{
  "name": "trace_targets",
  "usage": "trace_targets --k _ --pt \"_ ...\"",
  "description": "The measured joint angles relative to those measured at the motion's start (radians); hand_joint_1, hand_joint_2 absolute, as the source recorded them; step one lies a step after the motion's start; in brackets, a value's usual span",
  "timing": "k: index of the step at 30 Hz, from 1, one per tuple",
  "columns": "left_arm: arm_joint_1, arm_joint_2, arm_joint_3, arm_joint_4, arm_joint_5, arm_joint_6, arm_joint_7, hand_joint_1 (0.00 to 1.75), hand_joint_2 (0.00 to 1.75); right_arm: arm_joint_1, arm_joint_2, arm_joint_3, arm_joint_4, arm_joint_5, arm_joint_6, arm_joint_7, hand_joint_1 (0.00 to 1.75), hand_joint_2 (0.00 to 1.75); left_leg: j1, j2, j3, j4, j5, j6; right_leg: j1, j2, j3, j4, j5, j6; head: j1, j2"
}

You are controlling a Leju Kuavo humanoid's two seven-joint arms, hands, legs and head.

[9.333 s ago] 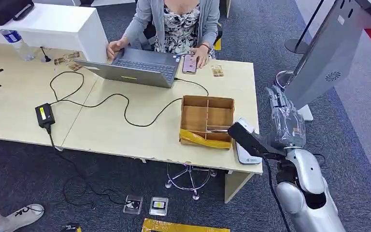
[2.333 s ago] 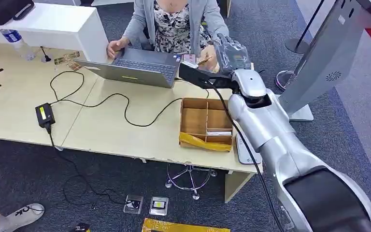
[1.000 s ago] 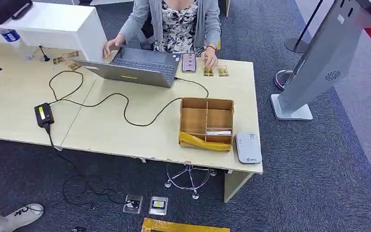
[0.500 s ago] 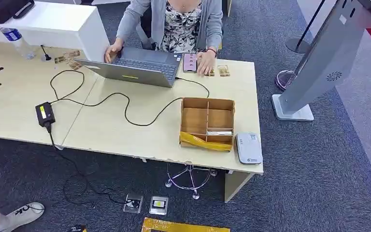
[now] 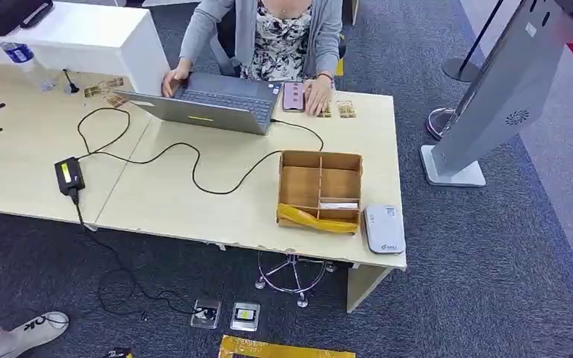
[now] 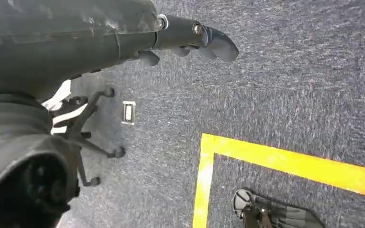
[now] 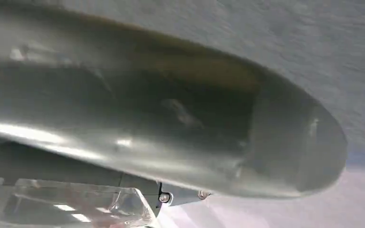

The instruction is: Pass the card to the sensor for recognition and then transmit it.

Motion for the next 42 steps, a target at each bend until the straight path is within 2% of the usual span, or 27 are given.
trace_targets --k 5,9,10,11,19,31,38,42 --pt "-0.005 0.006 0.009 0.000 0.053 -0.011 -0.043 0.00 0.00 0.028 0.083 -0.080 0.008 -0.093 0.072 -0.060 0.00 0.00 0.000 0.005 0.002 0.000 0.000 0.000 0.000 0.006 0.000 0.001 0.000 0.000 0.000 0.000" --pt "-0.005 0.008 0.015 0.000 0.062 -0.013 -0.050 0.00 0.00 0.033 0.121 -0.132 0.013 -0.109 0.089 -0.074 0.00 0.00 0.000 0.005 0.002 0.000 0.000 0.000 0.000 0.007 0.000 0.001 0.001 -0.001 0.000 0.000" --pt "-0.005 0.008 0.016 0.000 0.064 -0.014 -0.051 0.00 1.75 0.034 0.127 -0.142 0.014 -0.109 0.090 -0.075 0.00 0.00 0.000 0.005 0.002 0.000 0.000 0.000 0.000 0.007 0.000 0.001 0.001 -0.001 0.001 0.000" --pt "-0.005 0.008 0.017 0.000 0.067 -0.014 -0.051 0.00 1.75 0.035 0.133 -0.151 0.015 -0.109 0.095 -0.077 0.00 1.75 -0.001 0.005 0.002 0.000 0.000 0.000 -0.001 0.007 0.000 0.001 0.001 -0.001 0.000 0.000" --pt "-0.006 0.008 0.032 0.000 0.067 -0.011 -0.068 0.00 1.75 0.038 0.174 -0.197 0.018 -0.105 0.140 -0.143 0.00 1.75 -0.001 0.007 0.002 0.000 0.000 0.000 -0.001 0.008 -0.001 0.001 0.001 -0.001 0.000 0.000" --pt "-0.006 0.005 0.032 0.000 0.069 -0.010 -0.077 0.00 1.75 0.039 0.195 -0.209 0.022 -0.088 0.140 -0.140 0.00 1.75 -0.001 0.007 0.002 0.000 0.000 0.000 -0.001 0.008 -0.001 0.001 0.001 -0.001 0.000 0.000" --pt "-0.006 0.008 0.032 0.000 0.069 -0.010 -0.080 0.00 1.75 0.039 0.205 -0.209 0.022 -0.069 0.115 -0.132 0.00 1.75 -0.001 0.007 0.002 0.000 0.000 0.000 -0.001 0.009 -0.001 0.001 0.001 -0.001 0.001 0.000" --pt "0.014 -0.004 0.046 -0.007 0.041 -0.013 -0.080 0.00 1.75 0.062 0.227 -0.206 0.022 -0.071 0.129 -0.142 0.00 1.75 -0.001 0.007 0.002 0.000 0.000 0.000 -0.001 0.008 0.000 0.001 0.001 -0.001 0.001 0.000"
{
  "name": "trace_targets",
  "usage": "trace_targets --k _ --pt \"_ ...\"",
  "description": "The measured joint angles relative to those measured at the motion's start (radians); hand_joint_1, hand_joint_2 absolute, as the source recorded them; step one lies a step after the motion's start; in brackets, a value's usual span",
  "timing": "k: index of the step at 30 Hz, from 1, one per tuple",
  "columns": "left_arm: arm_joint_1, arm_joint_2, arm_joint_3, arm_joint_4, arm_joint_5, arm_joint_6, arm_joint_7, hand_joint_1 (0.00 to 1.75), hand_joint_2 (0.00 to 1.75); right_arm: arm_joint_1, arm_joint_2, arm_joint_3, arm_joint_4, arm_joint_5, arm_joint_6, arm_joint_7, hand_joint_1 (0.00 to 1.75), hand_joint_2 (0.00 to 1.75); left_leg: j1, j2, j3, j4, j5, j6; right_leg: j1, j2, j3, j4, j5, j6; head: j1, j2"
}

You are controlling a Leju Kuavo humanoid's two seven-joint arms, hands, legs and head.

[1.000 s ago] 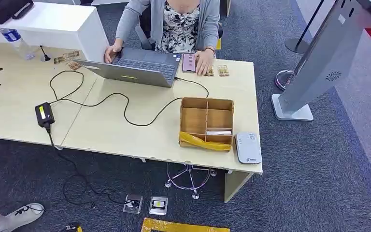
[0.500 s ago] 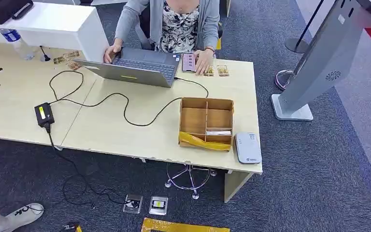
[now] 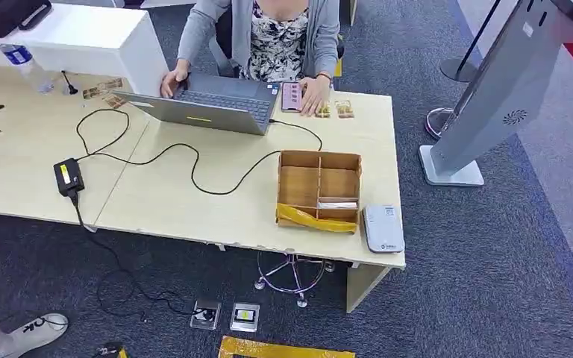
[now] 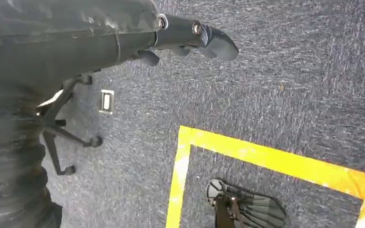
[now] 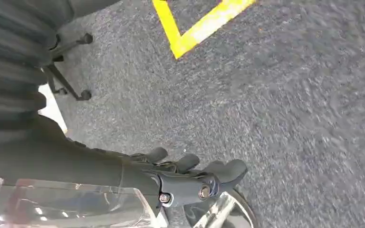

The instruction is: Pass the card to the sensor for recognition and then transmit it.

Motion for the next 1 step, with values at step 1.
trace_targets --k 1 --pt "0.008 -0.005 0.008 -0.006 -0.019 -0.002 0.000 0.00 1.75 0.010 0.009 0.003 0.000 -0.003 0.006 -0.002 0.00 1.75 0.000 0.000 0.000 0.000 0.000 0.000 0.000 0.000 0.000 0.000 0.000 0.000 0.000 0.000"
